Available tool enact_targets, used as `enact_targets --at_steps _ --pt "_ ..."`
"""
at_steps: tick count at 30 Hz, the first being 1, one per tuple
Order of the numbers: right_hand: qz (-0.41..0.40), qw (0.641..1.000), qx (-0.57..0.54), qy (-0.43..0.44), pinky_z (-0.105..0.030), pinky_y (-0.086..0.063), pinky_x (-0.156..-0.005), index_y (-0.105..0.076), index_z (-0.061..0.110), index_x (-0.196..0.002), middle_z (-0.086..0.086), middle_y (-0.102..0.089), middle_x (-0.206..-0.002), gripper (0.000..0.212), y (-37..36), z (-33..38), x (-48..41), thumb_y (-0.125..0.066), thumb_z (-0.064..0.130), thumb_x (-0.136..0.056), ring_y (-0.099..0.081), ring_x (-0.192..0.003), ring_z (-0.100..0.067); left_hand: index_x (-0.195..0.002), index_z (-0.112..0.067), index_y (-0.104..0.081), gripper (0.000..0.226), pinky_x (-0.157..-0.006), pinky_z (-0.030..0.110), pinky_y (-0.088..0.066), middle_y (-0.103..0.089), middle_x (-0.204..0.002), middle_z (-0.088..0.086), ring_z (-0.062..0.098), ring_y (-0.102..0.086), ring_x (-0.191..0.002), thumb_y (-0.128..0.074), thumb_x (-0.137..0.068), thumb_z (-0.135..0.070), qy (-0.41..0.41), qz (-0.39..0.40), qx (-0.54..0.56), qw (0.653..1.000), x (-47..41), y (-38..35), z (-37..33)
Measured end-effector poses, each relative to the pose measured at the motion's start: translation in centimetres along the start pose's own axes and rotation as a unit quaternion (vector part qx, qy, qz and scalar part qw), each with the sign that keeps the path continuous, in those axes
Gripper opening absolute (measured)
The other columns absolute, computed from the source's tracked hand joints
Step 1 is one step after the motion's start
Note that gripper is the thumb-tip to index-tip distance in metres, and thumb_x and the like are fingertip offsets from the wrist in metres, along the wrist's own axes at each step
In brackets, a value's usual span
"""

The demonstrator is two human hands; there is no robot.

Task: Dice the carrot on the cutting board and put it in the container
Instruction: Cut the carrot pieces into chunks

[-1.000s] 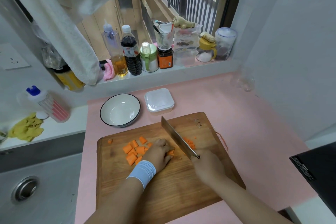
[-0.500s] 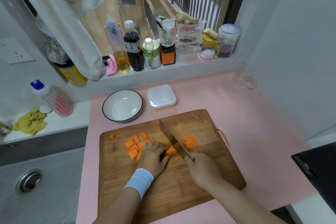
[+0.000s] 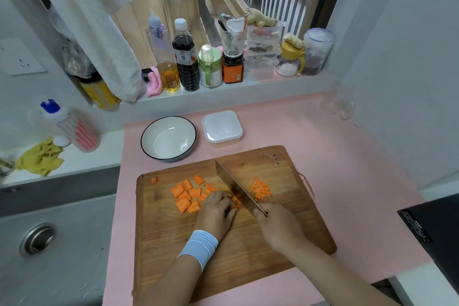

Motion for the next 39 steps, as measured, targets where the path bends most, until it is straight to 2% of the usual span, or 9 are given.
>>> enact_targets --at_steps 4,8,14,17,20,25,28,34,39 --pt "0.0 1.0 -0.002 0.001 -0.034 -0.054 -0.071 -0.068 0.032 -0.087 0.01 -0.067 -0.075 0.031 -0.2 -0.1 -0.1 -0.043 0.042 -0.103 -0.063 -0.074 -0.009 -0.073 -0.019 -0.064 0.02 -0.085 0.025 -0.047 -0.064 -0.099 -0.004 0.011 -0.054 -0.096 -0.084 -0.071 -0.021 0.023 -0.001 0.03 0.999 0.3 -0.1 0.3" --pt "-0.003 1.0 -0.006 0.0 -0.033 -0.053 -0.067 -0.066 0.033 -0.085 0.009 -0.066 -0.072 0.031 -0.4 -0.3 -0.1 -0.043 0.042 -0.103 -0.063 -0.07 -0.01 -0.087 -0.018 -0.063 0.021 -0.08 0.025 -0.046 -0.061 -0.09 -0.004 0.013 -0.052 -0.09 -0.08 -0.075 -0.023 0.054 0.004 0.021 0.998 0.3 -0.2 0.3" --pt "-0.002 1.0 -0.008 0.003 -0.031 -0.052 -0.067 -0.068 0.032 -0.088 0.01 -0.066 -0.073 0.031 -0.4 -0.2 -0.2 -0.043 0.041 -0.103 -0.062 -0.071 -0.007 -0.091 -0.019 -0.061 0.018 -0.078 0.022 -0.04 -0.054 -0.085 -0.01 0.013 -0.05 -0.091 -0.074 -0.081 -0.024 0.111 0.002 0.056 0.992 -0.8 0.0 -0.3" --pt "0.001 1.0 -0.009 0.001 -0.031 -0.052 -0.068 -0.068 0.033 -0.09 0.01 -0.066 -0.075 0.029 -0.4 -0.3 -0.3 -0.043 0.042 -0.103 -0.062 -0.074 -0.008 -0.102 -0.018 -0.062 0.026 -0.084 0.019 -0.041 -0.054 -0.094 -0.01 0.007 -0.047 -0.095 -0.072 -0.082 -0.031 0.072 -0.005 0.057 0.996 -0.6 0.4 -0.5" --pt "0.003 1.0 -0.01 0.004 -0.029 -0.047 -0.062 -0.068 0.035 -0.093 0.011 -0.066 -0.075 0.028 -0.4 -0.4 -0.1 -0.042 0.041 -0.104 -0.062 -0.073 -0.007 -0.102 -0.016 -0.065 0.023 -0.09 0.019 -0.042 -0.056 -0.104 -0.006 0.008 -0.049 -0.1 -0.072 -0.082 -0.023 -0.007 -0.004 0.057 0.998 0.1 0.7 -0.3" --pt "0.003 1.0 -0.008 0.0 -0.031 -0.05 -0.064 -0.066 0.032 -0.09 0.01 -0.064 -0.073 0.03 -1.0 -0.3 0.0 -0.041 0.04 -0.104 -0.062 -0.073 -0.01 -0.094 -0.011 -0.073 0.012 -0.084 0.023 -0.049 -0.063 -0.098 0.0 0.014 -0.057 -0.095 -0.064 -0.09 -0.019 -0.089 -0.017 0.034 0.995 0.2 0.5 -0.4" --pt "0.002 1.0 0.004 0.003 -0.031 -0.049 -0.065 -0.065 0.032 -0.088 0.01 -0.063 -0.072 0.031 -1.2 0.0 0.3 -0.04 0.04 -0.104 -0.062 -0.073 -0.011 -0.09 -0.01 -0.074 0.025 -0.079 0.026 -0.052 -0.064 -0.091 0.0 0.015 -0.059 -0.091 -0.055 -0.094 -0.024 -0.096 -0.02 0.032 0.995 0.0 0.2 -0.4" --pt "-0.007 1.0 0.012 0.003 -0.032 -0.048 -0.065 -0.061 0.031 -0.084 0.009 -0.062 -0.073 0.031 -1.1 0.0 0.5 -0.039 0.039 -0.105 -0.061 -0.073 -0.012 -0.086 -0.009 -0.074 0.025 -0.08 0.024 -0.051 -0.064 -0.088 0.0 0.016 -0.06 -0.088 -0.055 -0.093 -0.023 -0.082 -0.028 0.05 0.995 0.2 0.2 -0.4" --pt "-0.024 0.999 0.022 0.023 -0.03 -0.045 -0.062 -0.062 0.029 -0.089 0.009 -0.061 -0.073 0.031 -1.1 0.6 1.2 -0.037 0.037 -0.106 -0.059 -0.072 -0.01 -0.086 -0.009 -0.074 0.004 -0.084 0.017 -0.047 -0.065 -0.087 0.0 0.014 -0.059 -0.088 -0.072 -0.084 -0.007 -0.079 -0.033 0.06 0.995 0.1 0.0 -0.2"
Point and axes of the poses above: each hand's wrist, its own x-axis away from the middle knuckle, its own y-axis out of the back of the hand, z = x × y, the point moved 6 cm from there along -x, towards the middle knuckle
